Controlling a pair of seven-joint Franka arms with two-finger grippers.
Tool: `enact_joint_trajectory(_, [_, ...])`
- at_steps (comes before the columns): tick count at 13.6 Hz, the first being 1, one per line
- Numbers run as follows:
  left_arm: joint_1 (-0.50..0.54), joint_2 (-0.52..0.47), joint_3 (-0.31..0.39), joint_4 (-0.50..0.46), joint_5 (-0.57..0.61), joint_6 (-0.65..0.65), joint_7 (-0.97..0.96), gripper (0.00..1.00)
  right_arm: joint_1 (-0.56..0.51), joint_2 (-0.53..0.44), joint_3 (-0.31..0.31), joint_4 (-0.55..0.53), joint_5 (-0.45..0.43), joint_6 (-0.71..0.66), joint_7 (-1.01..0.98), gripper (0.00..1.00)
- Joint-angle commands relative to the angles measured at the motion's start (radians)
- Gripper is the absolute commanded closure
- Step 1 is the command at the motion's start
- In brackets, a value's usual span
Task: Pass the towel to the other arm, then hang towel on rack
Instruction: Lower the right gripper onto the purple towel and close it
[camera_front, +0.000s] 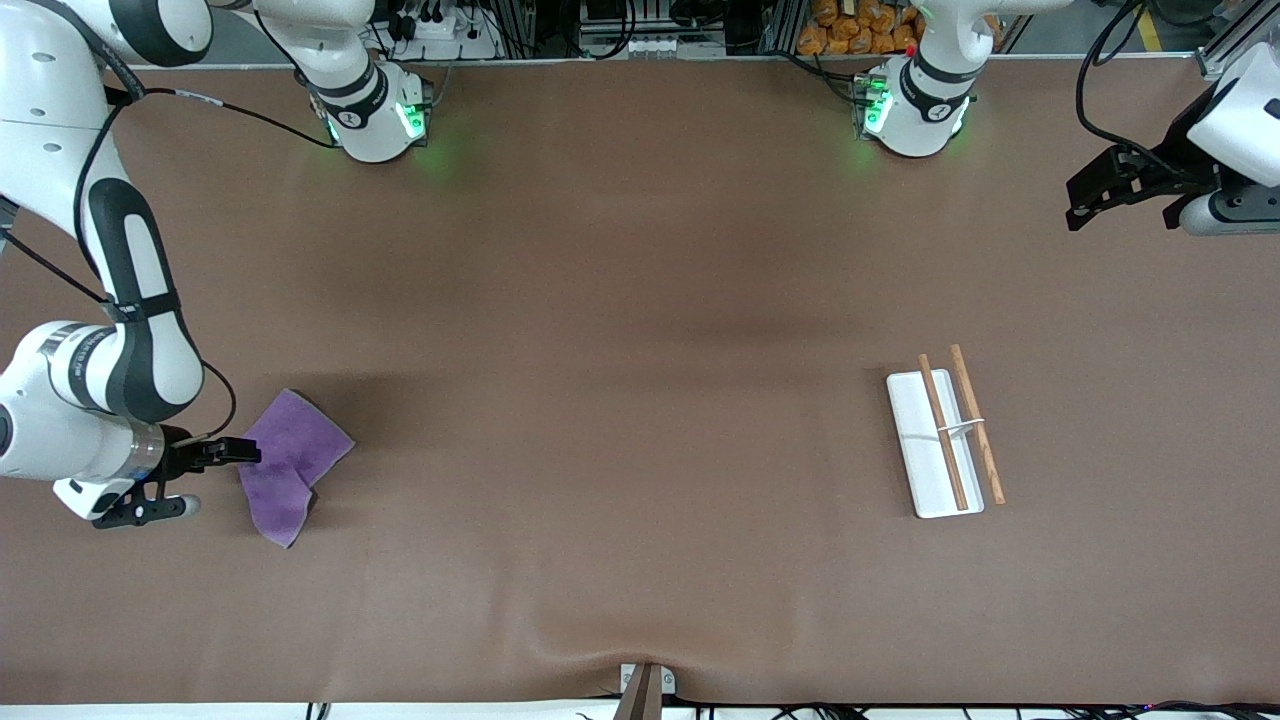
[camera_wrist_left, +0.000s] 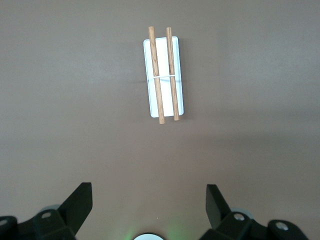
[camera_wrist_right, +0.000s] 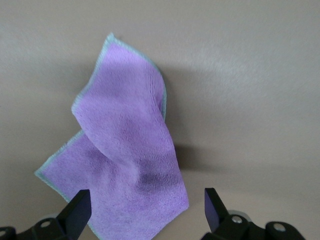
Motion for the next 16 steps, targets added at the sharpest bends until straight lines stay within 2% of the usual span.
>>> enact_joint_trajectory(1, [-0.002, -0.011, 0.003, -0.009, -0.011, 0.008, 0.018, 0.0, -0.02, 0.011, 0.008, -0.014, 0.022, 0.018, -0.01, 0.0])
enact_joint_trajectory(4, [0.001, -0.011, 0.003, -0.01, -0.013, 0.008, 0.018, 0.0, -0.033, 0.02, 0.008, -0.03, 0.027, 0.019, -0.009, 0.0])
enact_joint_trajectory(6, [0.003, -0.012, 0.003, -0.01, -0.014, 0.008, 0.018, 0.0, -0.036, 0.02, 0.008, -0.036, 0.065, 0.021, -0.012, 0.0])
enact_joint_trajectory(15, [0.006, -0.012, 0.003, -0.01, -0.014, 0.008, 0.023, 0.0, -0.039, 0.046, 0.006, -0.036, 0.07, 0.062, -0.009, 0.0])
enact_joint_trajectory(16, [0.006, -0.012, 0.003, -0.01, -0.014, 0.008, 0.025, 0.0, -0.039, 0.05, 0.006, -0.036, 0.07, 0.064, -0.009, 0.14])
